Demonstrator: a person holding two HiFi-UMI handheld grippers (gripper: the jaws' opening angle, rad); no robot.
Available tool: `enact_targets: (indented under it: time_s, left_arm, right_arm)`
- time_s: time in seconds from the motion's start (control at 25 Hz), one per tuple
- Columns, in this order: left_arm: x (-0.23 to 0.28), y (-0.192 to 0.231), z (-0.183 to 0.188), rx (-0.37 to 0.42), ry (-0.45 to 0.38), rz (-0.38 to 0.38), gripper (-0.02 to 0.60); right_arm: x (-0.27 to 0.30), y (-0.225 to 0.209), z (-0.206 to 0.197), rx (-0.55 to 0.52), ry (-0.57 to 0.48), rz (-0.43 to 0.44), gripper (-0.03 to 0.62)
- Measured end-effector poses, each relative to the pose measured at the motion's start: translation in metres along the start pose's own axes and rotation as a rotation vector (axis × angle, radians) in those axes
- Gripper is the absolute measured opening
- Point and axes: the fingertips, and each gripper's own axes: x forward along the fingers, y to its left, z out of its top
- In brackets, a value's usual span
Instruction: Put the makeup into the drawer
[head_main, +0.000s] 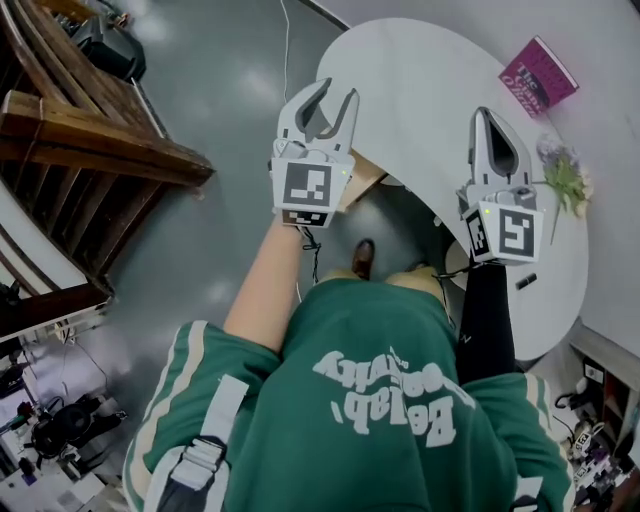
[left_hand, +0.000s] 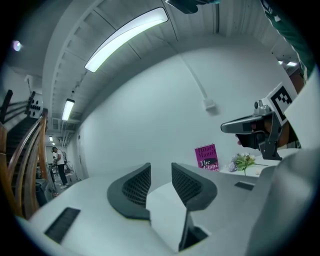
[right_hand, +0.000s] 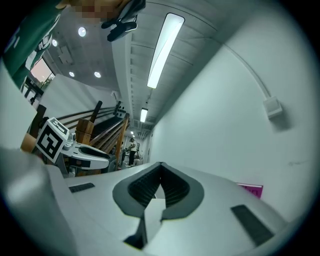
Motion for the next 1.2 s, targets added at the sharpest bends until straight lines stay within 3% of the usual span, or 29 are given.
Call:
enact_targets:
  time_s: [0.32,0.84,1.2]
  left_arm:
    - [0.035,-0.077,0.031,-0.027,-0.052,-0.129,0.138]
    - [0.107,-0.301,0.075,-0.04,-0.119,-0.472,0.138]
    - [0.112,-0.432,0.093,-0.054,-0.142,-0.663,0.138]
  right_arm:
    - [-0.054,-0.073,0.001,-0.027,0.015,-0.125,0.009]
    - [-0.214,-0.233,-0.005,-0.074,0.057,-0.454,0.009]
    - [-0.321,-0.296,-0.013,-0.073,0.084,-0.642,0.009]
